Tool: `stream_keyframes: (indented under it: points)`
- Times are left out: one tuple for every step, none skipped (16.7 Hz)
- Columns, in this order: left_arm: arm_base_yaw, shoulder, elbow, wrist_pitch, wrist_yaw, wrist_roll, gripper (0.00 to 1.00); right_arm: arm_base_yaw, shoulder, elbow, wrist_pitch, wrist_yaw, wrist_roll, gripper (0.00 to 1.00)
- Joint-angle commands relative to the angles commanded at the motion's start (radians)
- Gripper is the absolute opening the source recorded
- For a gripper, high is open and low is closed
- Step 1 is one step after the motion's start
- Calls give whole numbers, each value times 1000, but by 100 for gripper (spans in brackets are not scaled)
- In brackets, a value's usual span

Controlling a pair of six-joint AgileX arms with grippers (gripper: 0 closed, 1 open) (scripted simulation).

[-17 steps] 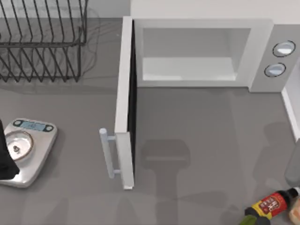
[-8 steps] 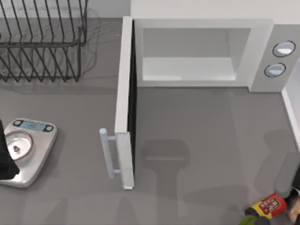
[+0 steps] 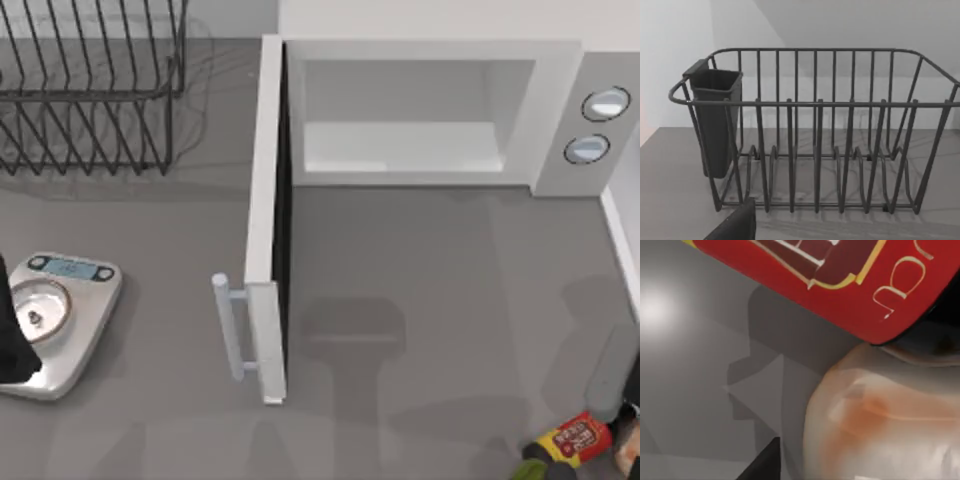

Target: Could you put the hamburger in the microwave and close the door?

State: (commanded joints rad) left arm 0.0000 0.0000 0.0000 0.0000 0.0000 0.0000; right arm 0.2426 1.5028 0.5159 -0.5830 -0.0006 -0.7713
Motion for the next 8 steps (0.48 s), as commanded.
stream_keyframes:
  points:
    - [0,0,0,0,0,0,100,0,0,0,0,0,0,55]
    - [0,0,0,0,0,0,100,0,0,0,0,0,0,47]
    - [0,0,0,0,0,0,100,0,0,0,0,0,0,40]
    - [0,0,0,0,0,0,100,0,0,0,0,0,0,32]
    - [0,0,0,0,0,0,100,0,0,0,0,0,0,25]
    - [0,0,0,0,0,0,100,0,0,0,0,0,0,17]
    - [0,0,0,0,0,0,100,0,0,0,0,0,0,10]
    - [0,0,0,0,0,0,100,0,0,0,0,0,0,2]
